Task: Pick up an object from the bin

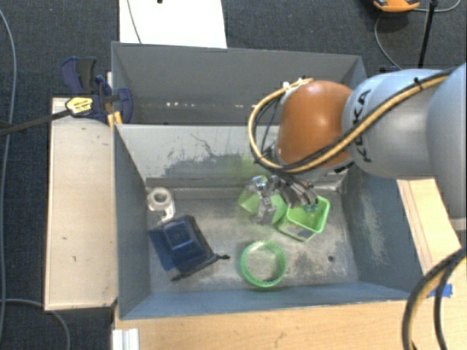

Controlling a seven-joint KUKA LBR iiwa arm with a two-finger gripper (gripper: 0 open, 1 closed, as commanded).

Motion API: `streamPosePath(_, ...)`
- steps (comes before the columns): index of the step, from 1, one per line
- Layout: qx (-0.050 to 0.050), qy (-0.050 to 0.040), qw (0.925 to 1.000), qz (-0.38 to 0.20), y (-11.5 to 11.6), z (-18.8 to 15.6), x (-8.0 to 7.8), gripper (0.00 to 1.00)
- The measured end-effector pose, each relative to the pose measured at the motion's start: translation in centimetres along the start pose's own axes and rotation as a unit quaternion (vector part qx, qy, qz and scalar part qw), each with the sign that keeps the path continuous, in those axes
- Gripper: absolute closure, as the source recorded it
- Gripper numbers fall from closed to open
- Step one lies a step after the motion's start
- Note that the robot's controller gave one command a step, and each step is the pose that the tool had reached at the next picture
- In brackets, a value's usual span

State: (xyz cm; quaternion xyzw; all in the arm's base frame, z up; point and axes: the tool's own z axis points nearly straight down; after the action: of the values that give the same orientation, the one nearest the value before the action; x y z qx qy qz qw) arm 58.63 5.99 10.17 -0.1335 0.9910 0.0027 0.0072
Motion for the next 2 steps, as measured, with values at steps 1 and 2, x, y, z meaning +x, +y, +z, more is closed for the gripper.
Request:
streamPosePath(1,0.0,0.0,1.0,0.0,0.0,0.0,0.0,1.0)
streamPosePath(2,0.0,-0.0018,1.0,0.001,-0.5,-1.5,0.5,1.0)
